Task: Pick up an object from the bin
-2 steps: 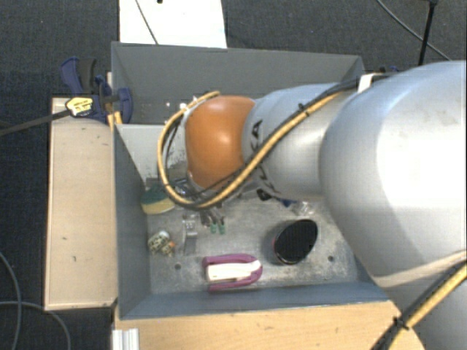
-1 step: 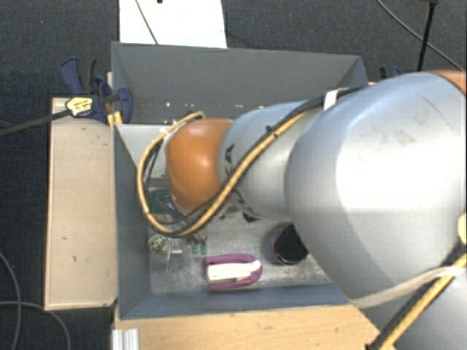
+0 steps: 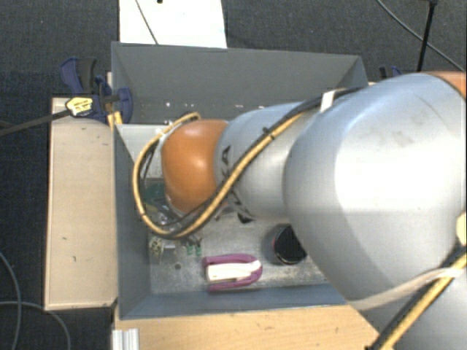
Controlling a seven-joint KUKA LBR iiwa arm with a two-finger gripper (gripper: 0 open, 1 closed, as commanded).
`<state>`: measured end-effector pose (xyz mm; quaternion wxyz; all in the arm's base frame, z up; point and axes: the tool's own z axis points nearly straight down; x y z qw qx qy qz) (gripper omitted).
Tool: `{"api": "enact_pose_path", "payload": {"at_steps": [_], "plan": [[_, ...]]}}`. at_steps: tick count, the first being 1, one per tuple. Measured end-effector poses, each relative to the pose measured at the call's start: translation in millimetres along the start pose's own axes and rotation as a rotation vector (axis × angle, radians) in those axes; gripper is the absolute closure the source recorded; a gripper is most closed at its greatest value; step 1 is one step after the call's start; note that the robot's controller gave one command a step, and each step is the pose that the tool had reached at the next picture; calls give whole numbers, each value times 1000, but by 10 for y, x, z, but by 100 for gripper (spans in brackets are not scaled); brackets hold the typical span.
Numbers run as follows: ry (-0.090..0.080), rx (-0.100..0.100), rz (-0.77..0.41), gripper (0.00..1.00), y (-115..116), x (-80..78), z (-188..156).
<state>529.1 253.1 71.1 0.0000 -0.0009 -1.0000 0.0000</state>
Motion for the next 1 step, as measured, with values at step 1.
{"api": "enact_pose_path", "payload": {"at_steps": [1], "plan": [[-11,-5,0,100,-10,-153,-1542]]}}
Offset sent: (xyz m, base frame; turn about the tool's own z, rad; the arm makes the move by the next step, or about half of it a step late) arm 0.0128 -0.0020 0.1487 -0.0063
